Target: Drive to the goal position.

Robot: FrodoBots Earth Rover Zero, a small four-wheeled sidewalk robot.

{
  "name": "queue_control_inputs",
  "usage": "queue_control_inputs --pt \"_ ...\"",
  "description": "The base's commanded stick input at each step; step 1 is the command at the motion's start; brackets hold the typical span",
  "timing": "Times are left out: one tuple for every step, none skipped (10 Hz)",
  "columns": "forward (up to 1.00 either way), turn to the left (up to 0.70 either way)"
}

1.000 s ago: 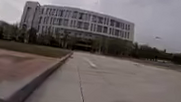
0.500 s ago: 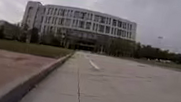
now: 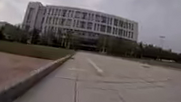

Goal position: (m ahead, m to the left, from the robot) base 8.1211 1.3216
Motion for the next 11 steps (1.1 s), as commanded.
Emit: queue_control_inputs --pt "1.00 0.27" --pt "1.00 0.27" --pt "1.00 0.11" --pt "1.00 0.00" --pt "1.00 0.00" --pt "1.00 0.00" --pt "1.00 0.00" --pt "1.00 0.00" --pt "1.00 0.00" --pt "1.00 0.00" --pt "1.00 0.00"
